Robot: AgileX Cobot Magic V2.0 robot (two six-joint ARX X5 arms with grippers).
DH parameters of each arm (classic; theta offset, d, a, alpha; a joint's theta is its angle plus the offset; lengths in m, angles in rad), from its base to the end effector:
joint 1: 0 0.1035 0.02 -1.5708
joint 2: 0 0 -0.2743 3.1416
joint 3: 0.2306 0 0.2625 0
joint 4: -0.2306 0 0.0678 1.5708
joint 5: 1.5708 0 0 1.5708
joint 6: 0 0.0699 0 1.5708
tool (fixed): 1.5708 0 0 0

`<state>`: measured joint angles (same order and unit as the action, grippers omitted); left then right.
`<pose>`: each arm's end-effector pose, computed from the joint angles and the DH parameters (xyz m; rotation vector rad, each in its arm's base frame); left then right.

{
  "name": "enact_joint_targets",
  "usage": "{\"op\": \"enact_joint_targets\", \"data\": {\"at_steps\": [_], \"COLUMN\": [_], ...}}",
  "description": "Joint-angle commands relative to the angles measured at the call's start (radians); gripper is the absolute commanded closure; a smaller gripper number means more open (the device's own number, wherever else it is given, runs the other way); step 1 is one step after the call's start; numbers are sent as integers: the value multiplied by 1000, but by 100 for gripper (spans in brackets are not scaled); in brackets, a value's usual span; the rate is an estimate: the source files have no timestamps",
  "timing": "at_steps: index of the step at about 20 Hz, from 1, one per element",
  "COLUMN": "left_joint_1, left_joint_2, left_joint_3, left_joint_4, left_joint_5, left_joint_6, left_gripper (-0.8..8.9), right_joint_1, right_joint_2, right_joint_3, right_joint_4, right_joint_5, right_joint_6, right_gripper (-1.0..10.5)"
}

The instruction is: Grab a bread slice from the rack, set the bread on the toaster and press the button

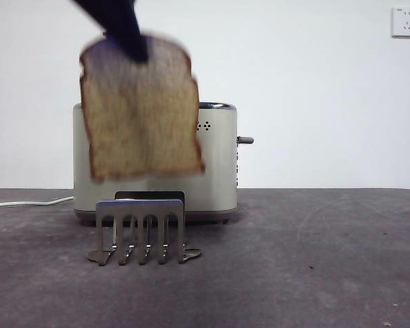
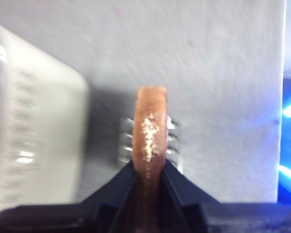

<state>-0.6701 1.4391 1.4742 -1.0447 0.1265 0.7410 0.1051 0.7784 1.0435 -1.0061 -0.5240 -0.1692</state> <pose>0.2377 -0.1996 0.3282 0.9185 0.6922 -1.0786 0.1458 0.0505 0.3343 0.0002 0.6824 0.6590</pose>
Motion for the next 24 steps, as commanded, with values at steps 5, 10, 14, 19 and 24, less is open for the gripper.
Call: {"op": "enact_joint_targets", "data": {"at_steps": [5,10,14,19,24], "left_joint_1": [-3,28,78,147,179], "left_joint_2": [-12,0,42,97,146], "left_joint_3": [270,281,281,281,281], "left_joint_4": [8,110,151,153,143], "left_joint_5": [-195,-230,-224,-125,-83], "left_joint_6": [56,218,271,288,337], "left_gripper": [822,823,823,823,823], "right_joint_1": [2,2,2,2,2], "right_joint_2": [3,7,9,18,40], "right_joint_3": [2,2,2,2,2], "right_joint_4": [2,2,2,2,2], "right_joint_5": [-1,-1,-1,0,0], "right_joint_6": [-5,-5,-5,-5,-5], "right_gripper": [958,958,958,958,958]}}
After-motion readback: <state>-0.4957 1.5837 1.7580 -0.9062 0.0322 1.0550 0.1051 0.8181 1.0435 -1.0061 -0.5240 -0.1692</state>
